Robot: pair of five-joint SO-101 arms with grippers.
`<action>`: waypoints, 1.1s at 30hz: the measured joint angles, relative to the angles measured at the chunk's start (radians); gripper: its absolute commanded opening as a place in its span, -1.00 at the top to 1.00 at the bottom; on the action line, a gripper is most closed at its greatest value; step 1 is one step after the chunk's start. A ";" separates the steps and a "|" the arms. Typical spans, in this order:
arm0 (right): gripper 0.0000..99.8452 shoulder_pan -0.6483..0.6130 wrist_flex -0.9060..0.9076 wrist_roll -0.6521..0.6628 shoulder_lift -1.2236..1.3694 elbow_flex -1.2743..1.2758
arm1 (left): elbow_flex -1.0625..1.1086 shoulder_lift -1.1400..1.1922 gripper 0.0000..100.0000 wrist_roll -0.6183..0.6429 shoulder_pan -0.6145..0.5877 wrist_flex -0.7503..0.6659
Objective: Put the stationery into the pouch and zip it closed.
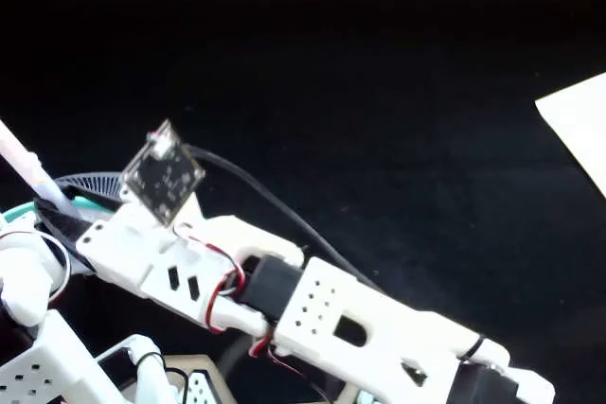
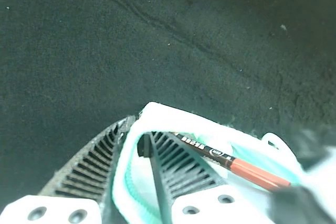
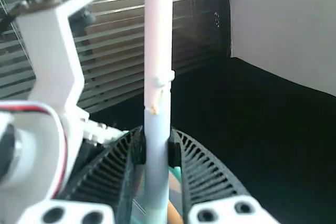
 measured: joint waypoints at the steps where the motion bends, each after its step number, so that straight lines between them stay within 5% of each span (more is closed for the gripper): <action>1: 0.99 0.000 -0.028 0.003 0.003 0.025 | 0.000 0.000 0.99 0.000 0.000 0.000; 18: 0.98 0.025 -0.163 0.161 -0.011 0.222 | 0.000 0.000 0.99 -0.002 0.008 0.005; 25: 0.73 0.043 -0.163 0.178 -0.011 0.230 | 0.000 0.000 0.99 -0.002 0.008 0.005; 33: 0.72 0.049 -0.161 0.180 -0.052 0.247 | 0.000 0.000 0.99 -0.002 0.008 0.005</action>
